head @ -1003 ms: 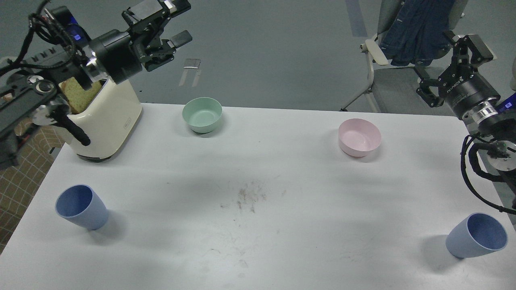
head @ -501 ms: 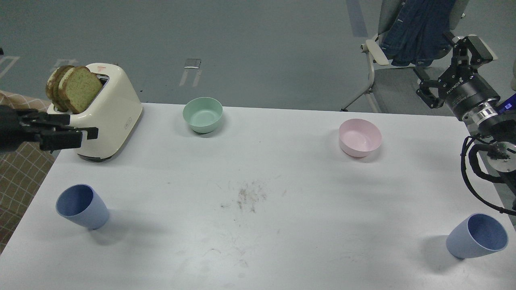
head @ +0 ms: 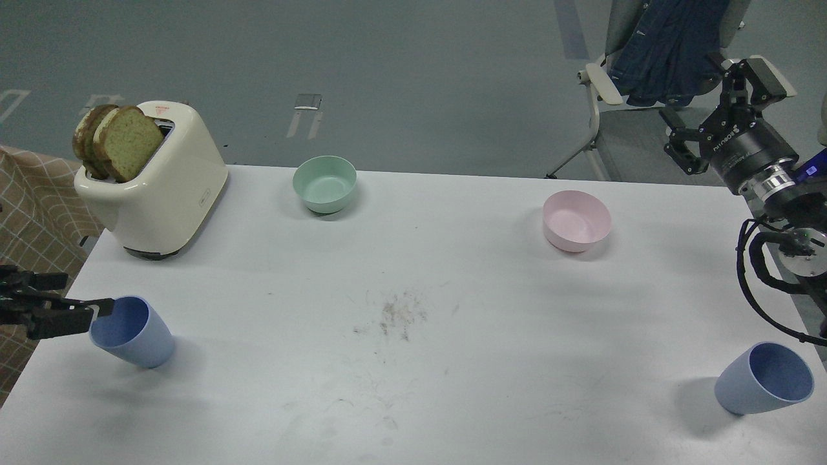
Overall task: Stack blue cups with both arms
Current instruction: 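Lower the left gripper toward the blue cup nearest the left arm, then close the left gripper on the blue cup's rim and lift it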
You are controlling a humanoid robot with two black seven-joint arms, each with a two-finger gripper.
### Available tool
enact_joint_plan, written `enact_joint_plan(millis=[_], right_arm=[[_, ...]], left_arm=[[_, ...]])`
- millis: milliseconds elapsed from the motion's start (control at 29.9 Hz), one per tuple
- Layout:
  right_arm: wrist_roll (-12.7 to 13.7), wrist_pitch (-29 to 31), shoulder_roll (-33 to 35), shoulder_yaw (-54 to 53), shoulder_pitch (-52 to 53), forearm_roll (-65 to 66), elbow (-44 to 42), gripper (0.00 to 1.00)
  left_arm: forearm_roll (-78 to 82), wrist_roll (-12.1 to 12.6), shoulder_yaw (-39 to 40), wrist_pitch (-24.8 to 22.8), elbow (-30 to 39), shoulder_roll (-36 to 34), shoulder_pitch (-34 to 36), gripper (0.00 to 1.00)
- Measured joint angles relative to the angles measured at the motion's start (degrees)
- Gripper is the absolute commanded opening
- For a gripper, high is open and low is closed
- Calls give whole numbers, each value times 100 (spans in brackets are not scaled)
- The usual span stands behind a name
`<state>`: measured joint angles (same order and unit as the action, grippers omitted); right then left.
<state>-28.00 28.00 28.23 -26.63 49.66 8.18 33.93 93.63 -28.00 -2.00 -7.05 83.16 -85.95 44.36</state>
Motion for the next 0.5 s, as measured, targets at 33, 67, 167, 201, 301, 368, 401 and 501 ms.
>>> enact_joint_plan(millis=[33,67,167,201,301,368,401,501], right_arm=[[0,0,1,0,-1,0,0,100],[0,0,3,0,-5,0,0,100],[0,0,5,0,-24,0,4,100],[0,0,5,0,-29,0,7,100],[0,0,13,0,-42,0,8,100],[0,0,15,0,-49,0,8,100],[0,0,21,0,-51,0,8,100],[0,0,46,-7,-52,0,9,100]], left_arm=[[-11,0,-23,14,-62,80,-7,89],[-16,0,-55,28,-124,153,-15,87],[-24,0,-145,96,-331,327,-23,79],[-25,0,-167,111,-404,372,-26,75],[-43,1,-242,136,-577,474,-31,72],[-47,1,-302,145,-612,503,-32,55],[-47,1,-337,148,-619,514,-32,52],[-47,1,-381,151,-625,531,-33,43]])
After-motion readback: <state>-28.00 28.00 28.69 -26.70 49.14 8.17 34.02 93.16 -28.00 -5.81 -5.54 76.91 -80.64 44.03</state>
